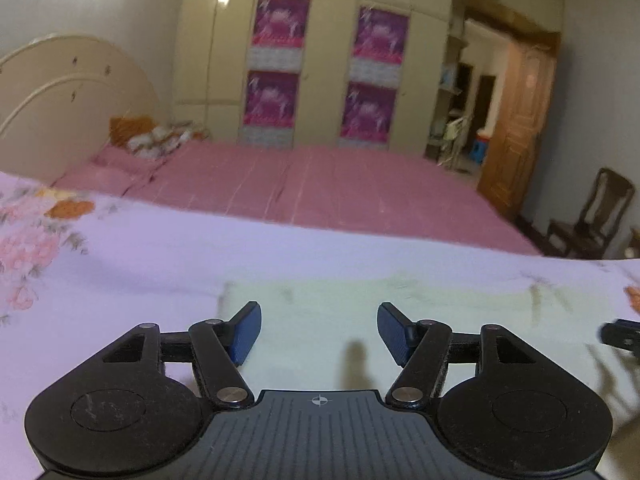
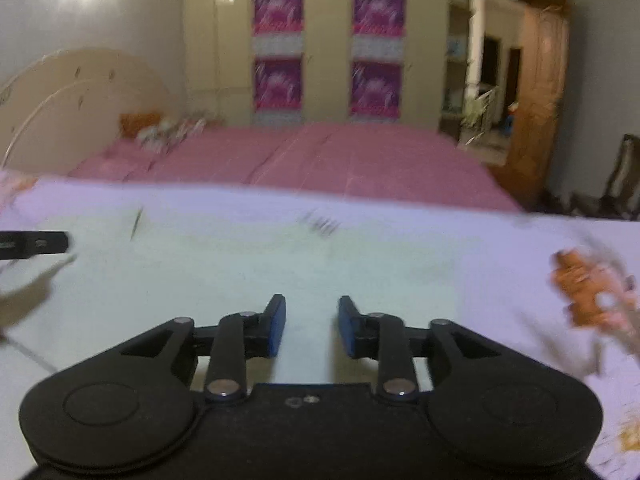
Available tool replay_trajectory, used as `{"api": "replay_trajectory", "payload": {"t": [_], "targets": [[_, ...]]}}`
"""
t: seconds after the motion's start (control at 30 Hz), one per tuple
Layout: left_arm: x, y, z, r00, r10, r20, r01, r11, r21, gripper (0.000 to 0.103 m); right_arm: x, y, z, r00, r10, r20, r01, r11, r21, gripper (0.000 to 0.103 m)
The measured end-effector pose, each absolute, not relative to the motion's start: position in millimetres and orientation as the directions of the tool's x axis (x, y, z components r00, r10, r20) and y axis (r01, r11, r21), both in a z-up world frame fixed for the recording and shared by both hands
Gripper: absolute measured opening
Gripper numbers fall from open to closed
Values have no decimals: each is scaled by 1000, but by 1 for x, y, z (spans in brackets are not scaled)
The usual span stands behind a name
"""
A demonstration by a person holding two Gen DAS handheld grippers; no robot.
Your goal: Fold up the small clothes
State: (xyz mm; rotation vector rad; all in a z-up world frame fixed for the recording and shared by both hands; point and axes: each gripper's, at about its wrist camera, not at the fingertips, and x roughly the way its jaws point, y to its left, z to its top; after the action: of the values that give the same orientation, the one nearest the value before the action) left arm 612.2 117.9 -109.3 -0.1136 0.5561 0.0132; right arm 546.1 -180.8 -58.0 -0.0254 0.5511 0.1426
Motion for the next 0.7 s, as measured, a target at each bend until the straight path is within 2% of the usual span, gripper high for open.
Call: {"api": "replay_trajectory", "payload": {"t": [0.07, 0.1, 0.17, 0.23, 0.33, 0.43, 0.6, 0.7], "targets": [[625, 123, -126, 809, -17, -588, -58, 993, -108, 64, 557, -185, -65, 821, 103, -561, -127, 992, -5, 29], [624, 124, -126, 820, -19, -571, -53, 993, -109, 64, 563, -185, -72, 802, 69, -593, -109, 994, -32, 29], [617, 121, -121, 821, -5, -571, -62, 993, -99, 64, 563, -190, -73, 801, 83, -593, -119, 993, -22, 29], [595, 113, -110, 849, -37, -527, -28, 993, -115, 64, 556, -192, -63, 809, 81, -582, -118, 993, -27, 30], [566, 81, -105, 865, -99, -492, 62, 994, -91, 64, 539, -198, -50, 830, 141, -539, -152, 988, 25, 30], [551, 49, -110, 851, -150, -503, 132, 989, -73, 64, 522, -187, -51, 812, 203, -547, -215, 976, 43, 32], [541, 34, -120, 831, -121, -543, 126, 992, -28, 64, 505, -160, -64, 779, 228, -584, -308, 951, -39, 31], [527, 61, -116, 838, -50, -543, 40, 999, -29, 64, 503, -185, -64, 797, 131, -589, -212, 975, -71, 31]]}}
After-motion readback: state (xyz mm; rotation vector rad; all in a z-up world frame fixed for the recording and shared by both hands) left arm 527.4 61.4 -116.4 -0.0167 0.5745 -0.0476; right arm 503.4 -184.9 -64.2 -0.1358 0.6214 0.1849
